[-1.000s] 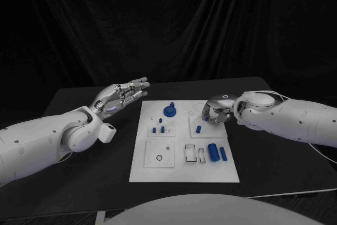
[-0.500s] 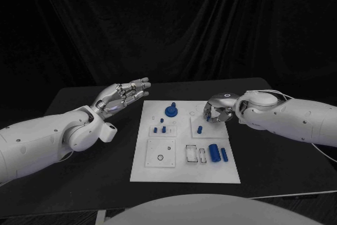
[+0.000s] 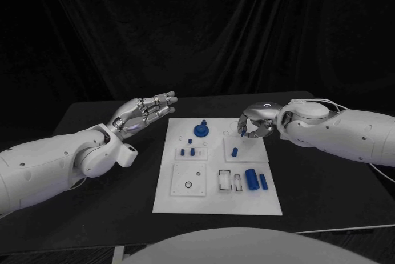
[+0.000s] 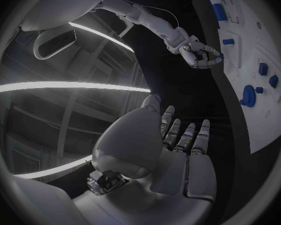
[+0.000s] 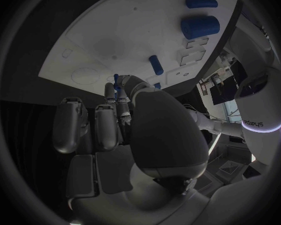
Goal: Assemble the parts on the task board
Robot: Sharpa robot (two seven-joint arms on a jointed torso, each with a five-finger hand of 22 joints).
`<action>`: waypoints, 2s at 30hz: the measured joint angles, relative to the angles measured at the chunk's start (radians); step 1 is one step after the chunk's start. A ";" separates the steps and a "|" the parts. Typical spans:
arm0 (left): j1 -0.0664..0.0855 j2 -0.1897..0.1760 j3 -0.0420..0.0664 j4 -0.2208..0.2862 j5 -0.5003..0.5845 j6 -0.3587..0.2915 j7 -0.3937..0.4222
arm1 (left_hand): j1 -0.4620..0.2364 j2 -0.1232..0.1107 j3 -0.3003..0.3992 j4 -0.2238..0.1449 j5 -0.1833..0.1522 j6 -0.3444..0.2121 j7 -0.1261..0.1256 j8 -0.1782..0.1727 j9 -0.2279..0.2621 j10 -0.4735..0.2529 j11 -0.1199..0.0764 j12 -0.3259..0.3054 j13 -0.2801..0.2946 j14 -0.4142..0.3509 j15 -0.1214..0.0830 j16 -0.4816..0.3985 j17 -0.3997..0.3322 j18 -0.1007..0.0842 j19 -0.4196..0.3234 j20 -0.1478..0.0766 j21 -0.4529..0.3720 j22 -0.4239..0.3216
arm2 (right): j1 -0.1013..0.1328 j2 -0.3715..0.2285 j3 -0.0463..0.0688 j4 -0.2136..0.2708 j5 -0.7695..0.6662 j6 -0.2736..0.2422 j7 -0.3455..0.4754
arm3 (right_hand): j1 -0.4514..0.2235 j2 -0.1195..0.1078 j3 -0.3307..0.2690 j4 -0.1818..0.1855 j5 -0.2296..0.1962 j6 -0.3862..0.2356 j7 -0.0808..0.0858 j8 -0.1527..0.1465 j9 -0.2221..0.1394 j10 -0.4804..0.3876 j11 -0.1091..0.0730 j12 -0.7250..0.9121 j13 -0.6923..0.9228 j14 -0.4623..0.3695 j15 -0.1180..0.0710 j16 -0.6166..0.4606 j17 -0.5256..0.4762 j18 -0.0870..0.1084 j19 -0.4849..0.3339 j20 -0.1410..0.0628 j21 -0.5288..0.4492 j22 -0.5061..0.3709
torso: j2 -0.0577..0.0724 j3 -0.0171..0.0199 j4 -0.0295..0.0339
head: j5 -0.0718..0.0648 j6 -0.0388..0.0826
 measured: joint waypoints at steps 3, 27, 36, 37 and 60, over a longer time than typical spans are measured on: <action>0.000 0.000 0.000 -0.001 0.000 0.000 0.000 | 0.000 0.000 0.000 0.000 0.000 0.000 0.000 0.000 0.000 0.000 0.000 0.000 0.000 0.000 0.000 0.000 0.000 0.000 0.000 0.000 0.000 -0.001 | 0.015 -0.009 0.000 0.025 0.000 -0.008 0.000 | 0.000 0.000 0.003 -0.003 0.004 0.000 0.000 0.000 0.003 0.002 0.002 0.000 0.000 0.000 0.000 0.000 0.001 0.000 0.000 0.000 0.000 0.000 | 0.000 0.0003 -0.0005 | 0.006 0.000; -0.003 0.005 0.000 -0.027 0.000 0.006 -0.037 | 0.000 0.000 0.007 0.013 -0.003 0.086 -0.018 0.015 0.008 0.036 -0.010 0.042 0.004 -0.013 -0.020 0.000 -0.001 0.000 0.000 0.000 0.000 -0.034 | 0.045 0.091 0.000 0.220 -0.062 -0.021 -0.045 | -0.005 -0.005 0.020 -0.025 0.025 -0.021 0.011 0.000 0.016 0.028 0.000 0.004 0.003 0.000 0.000 0.000 -0.002 0.000 0.000 0.000 0.005 0.000 | -0.002 0.0006 -0.0007 | 0.132 0.000; -0.003 0.005 0.000 -0.027 0.000 -0.002 -0.036 | -0.063 0.036 -0.009 0.027 -0.044 0.134 -0.035 0.021 0.009 0.054 -0.028 0.054 0.005 -0.025 -0.051 0.000 -0.002 0.000 -0.014 -0.007 -0.002 -0.056 | -0.012 0.146 0.000 0.225 -0.113 -0.007 -0.062 | -0.002 -0.002 0.023 -0.029 0.029 -0.021 0.011 0.000 0.018 0.028 0.000 0.004 0.003 0.000 0.000 0.000 -0.006 0.000 0.000 0.000 0.001 0.000 | -0.003 0.0017 0.0014 | 0.139 0.000; -0.003 0.005 0.000 -0.027 0.000 -0.004 -0.034 | -0.083 0.044 -0.016 0.025 -0.058 0.119 -0.049 0.019 0.007 0.056 -0.035 0.057 0.006 -0.028 -0.060 0.000 -0.003 0.000 -0.015 -0.007 -0.004 -0.059 | -0.020 0.149 0.000 0.225 -0.120 -0.006 -0.063 | -0.002 -0.002 0.023 -0.029 0.029 -0.022 0.011 0.000 0.018 0.028 0.000 0.004 0.003 0.000 0.000 0.000 -0.006 0.000 0.000 0.000 0.001 0.000 | -0.002 0.0016 0.0017 | 0.139 0.000; -0.004 0.002 0.000 -0.015 0.000 -0.033 -0.002 | -0.134 0.047 -0.090 0.021 -0.072 -0.205 -0.030 -0.016 -0.017 -0.009 -0.030 -0.024 -0.002 -0.081 -0.156 -0.070 -0.021 0.032 -0.058 -0.032 -0.013 -0.137 | -0.086 0.151 0.000 0.269 -0.170 0.021 -0.093 | -0.001 -0.001 0.031 -0.036 0.028 -0.032 0.021 0.000 0.017 0.024 0.004 -0.004 0.002 0.000 0.000 -0.004 -0.012 0.000 0.000 0.000 -0.004 -0.001 | 0.000 -0.0001 -0.0012 | 0.152 0.000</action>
